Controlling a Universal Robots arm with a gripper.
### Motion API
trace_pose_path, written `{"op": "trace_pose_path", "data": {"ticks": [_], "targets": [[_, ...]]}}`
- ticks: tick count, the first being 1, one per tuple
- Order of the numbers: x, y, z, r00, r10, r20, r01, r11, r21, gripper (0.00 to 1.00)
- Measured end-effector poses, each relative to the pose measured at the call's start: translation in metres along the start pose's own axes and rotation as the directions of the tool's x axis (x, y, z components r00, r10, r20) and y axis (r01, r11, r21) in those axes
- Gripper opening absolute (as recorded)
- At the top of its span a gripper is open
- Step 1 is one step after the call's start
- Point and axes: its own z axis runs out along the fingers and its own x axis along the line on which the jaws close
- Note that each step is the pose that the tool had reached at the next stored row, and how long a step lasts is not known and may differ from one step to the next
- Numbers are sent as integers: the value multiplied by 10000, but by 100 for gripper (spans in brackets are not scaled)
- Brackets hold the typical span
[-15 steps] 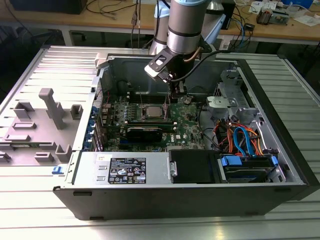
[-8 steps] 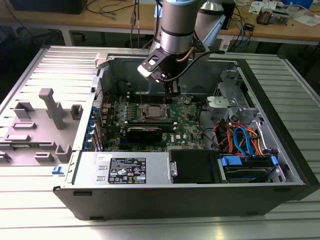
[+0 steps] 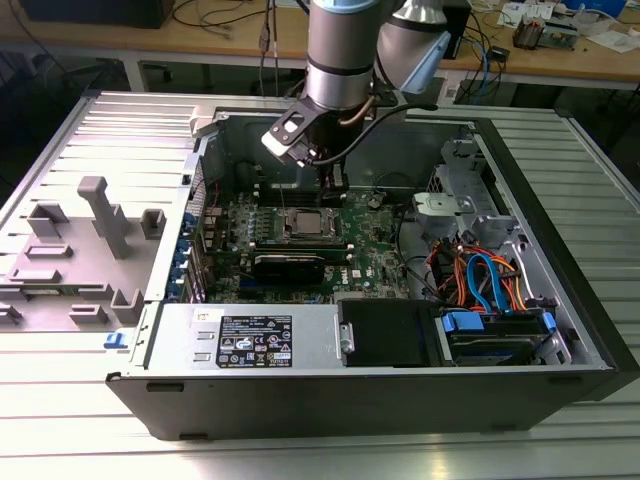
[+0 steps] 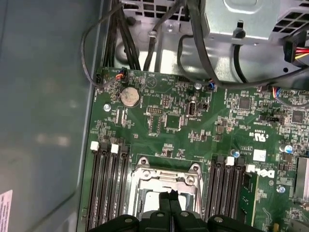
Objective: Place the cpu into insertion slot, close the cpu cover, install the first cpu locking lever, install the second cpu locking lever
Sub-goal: 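Close the cpu cover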
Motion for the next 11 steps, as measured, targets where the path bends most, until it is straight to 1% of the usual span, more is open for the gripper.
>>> {"op": "trace_pose_path", "data": {"ticks": [3,11], "targets": [[3,-18,2,10000,0,-1,0,10000,-1,11],[3,-19,3,10000,0,-1,0,10000,-1,11]]}}
